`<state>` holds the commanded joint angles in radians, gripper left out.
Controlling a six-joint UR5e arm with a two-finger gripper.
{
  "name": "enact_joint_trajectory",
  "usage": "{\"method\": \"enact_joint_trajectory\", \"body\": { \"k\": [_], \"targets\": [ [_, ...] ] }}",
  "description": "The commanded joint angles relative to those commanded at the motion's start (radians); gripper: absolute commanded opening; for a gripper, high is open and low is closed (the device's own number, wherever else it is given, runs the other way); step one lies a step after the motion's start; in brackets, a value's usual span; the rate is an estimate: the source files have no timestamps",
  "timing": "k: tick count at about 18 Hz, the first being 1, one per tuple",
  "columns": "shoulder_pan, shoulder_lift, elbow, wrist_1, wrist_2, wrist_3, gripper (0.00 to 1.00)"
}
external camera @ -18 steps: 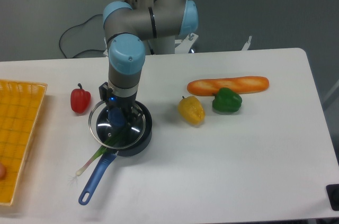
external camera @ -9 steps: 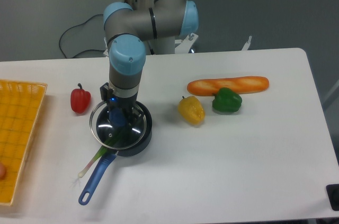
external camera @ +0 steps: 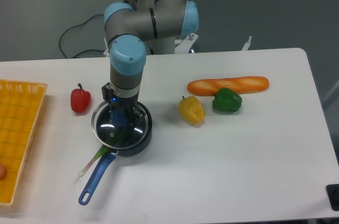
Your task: Close the pot lid
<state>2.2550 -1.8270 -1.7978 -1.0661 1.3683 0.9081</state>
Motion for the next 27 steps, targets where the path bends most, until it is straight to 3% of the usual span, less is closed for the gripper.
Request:
{"method": "enact_joint_trajectory", "body": {
  "k": [14, 18, 20, 27],
  "targets": [
    [0.005, 0.0, 0.003, -0.002, 0.002, 0.014, 0.72],
    [0.008, 0.002, 0.017, -0.005, 0.003, 0.02, 0.82],
    [0.014, 0.002, 0.034, -0.011, 0.005, 0.02, 1.0],
    [0.021, 0.012, 0.061, -0.015, 0.035, 0.02, 1.0]
  ]
}}
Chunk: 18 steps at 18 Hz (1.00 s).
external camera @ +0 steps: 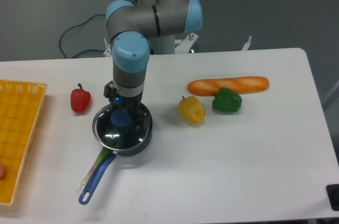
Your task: Close the pot lid
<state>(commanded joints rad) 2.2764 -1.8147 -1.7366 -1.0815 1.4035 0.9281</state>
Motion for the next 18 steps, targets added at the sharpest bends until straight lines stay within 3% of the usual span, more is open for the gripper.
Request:
{"method": "enact_joint_trajectory", "body": {
  "k": [2, 6, 13, 18],
  "targets": [
    [0.005, 0.002, 0.031, -0.017, 0.057, 0.012, 1.0],
    [0.046, 0.028, 0.061, -0.119, 0.075, 0.201, 1.0],
    [0.144, 0.081, 0.06, -0.144, 0.097, 0.391, 1.0],
    [0.227, 0.11, 0.06, -0.196, 0.106, 0.535, 1.0]
  ]
}}
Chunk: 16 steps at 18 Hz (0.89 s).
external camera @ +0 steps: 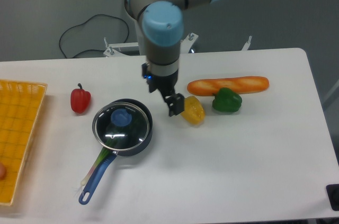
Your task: Close the pot lid
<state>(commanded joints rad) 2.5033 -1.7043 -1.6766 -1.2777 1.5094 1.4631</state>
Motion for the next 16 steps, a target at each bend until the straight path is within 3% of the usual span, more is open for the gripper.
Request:
{"method": "enact_joint_trajectory", "body": {
  "k": [4, 10, 16],
  "targets": [
    [0.081, 0.009, -0.002, -0.048, 0.0, 0.123, 1.0],
    [0.203, 0.063, 0.003, -0.169, -0.002, 0.318, 1.0],
    [0.302, 0.072, -0.02, -0.175, 0.018, 0.494, 1.0]
  ]
}}
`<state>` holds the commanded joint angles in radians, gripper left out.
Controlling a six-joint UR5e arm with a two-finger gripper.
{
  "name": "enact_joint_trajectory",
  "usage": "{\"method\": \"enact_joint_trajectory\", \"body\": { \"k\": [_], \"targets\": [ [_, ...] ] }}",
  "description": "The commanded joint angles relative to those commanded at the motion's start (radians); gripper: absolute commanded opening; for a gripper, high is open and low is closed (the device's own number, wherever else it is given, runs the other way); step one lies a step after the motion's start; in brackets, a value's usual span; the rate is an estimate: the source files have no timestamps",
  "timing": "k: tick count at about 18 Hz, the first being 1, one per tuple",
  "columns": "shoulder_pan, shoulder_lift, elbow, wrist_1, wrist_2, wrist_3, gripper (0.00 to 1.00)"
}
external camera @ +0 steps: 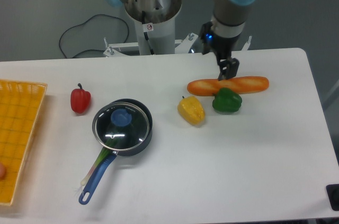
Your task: Close the pot lid
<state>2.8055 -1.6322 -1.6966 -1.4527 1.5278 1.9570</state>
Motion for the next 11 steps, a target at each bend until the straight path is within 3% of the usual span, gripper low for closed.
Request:
{"method": "enact_joint_trajectory", "body": {
  "k": [11],
  "targets": [
    [-0.006, 0.031, 0.008, -0.011, 0.003, 0.01, 1.0]
  ]
}}
